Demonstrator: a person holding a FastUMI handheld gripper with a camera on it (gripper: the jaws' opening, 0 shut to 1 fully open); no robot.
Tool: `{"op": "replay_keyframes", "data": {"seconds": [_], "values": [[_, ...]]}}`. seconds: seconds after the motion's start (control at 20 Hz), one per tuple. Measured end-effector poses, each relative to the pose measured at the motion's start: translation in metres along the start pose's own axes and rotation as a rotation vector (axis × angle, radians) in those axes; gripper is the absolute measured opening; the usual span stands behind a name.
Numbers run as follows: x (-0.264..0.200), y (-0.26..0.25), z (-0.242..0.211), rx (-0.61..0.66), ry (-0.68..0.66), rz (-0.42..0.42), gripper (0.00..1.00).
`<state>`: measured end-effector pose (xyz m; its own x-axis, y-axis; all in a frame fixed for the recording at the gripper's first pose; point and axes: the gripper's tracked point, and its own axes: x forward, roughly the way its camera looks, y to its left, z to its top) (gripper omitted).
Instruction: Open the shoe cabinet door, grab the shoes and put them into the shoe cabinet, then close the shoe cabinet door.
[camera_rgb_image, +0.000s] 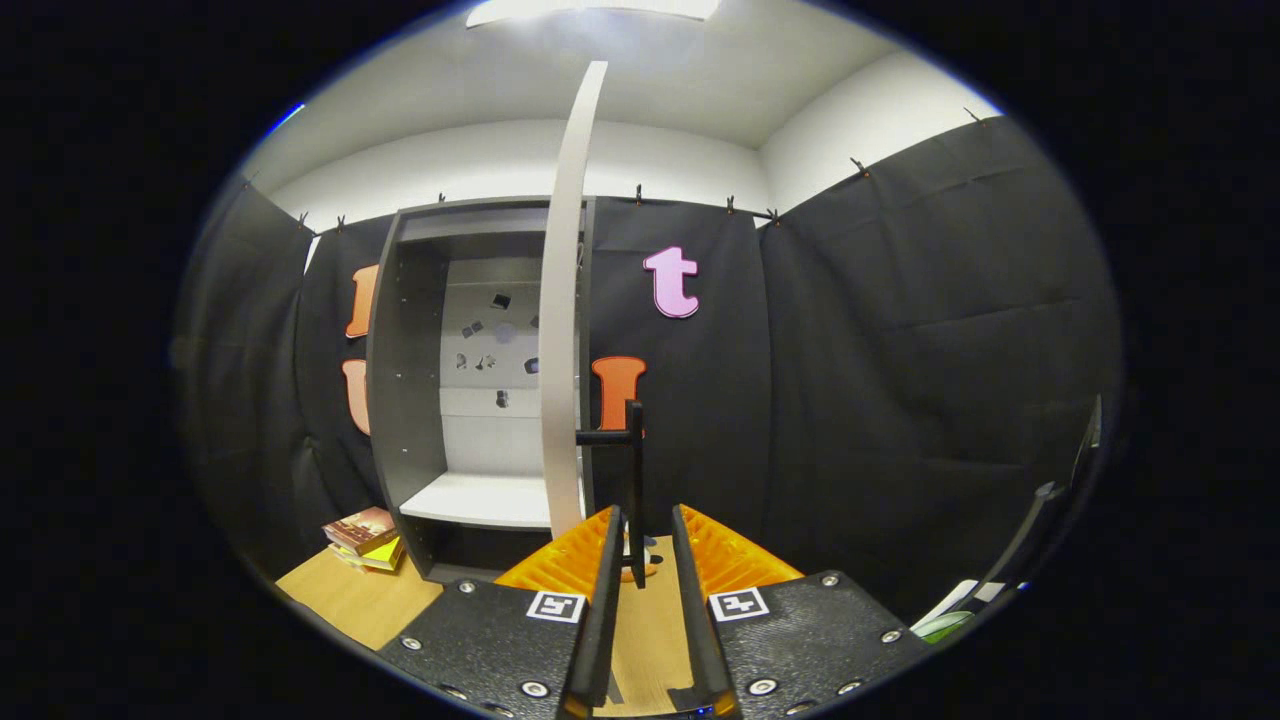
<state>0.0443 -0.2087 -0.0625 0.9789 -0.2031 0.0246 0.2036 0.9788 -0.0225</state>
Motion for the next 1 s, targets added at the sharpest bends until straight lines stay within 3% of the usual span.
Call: {"op": "replay_keyframes", "data": {"seconds": [0.25, 0.35, 0.6, 0.8, 1.0], "values": [[-0.029, 0.034, 0.030, 0.019, -0.037, 0.005, 0.36], [-0.038, 0.059, 0.040, 0.023, -0.061, 0.026, 0.43], [-0.049, 0.123, 0.041, 0.007, -0.055, 0.108, 0.74], [-0.061, 0.173, 0.043, 0.024, -0.062, 0.183, 0.92], [-0.066, 0.205, 0.039, 0.029, -0.049, 0.217, 0.93]]}}
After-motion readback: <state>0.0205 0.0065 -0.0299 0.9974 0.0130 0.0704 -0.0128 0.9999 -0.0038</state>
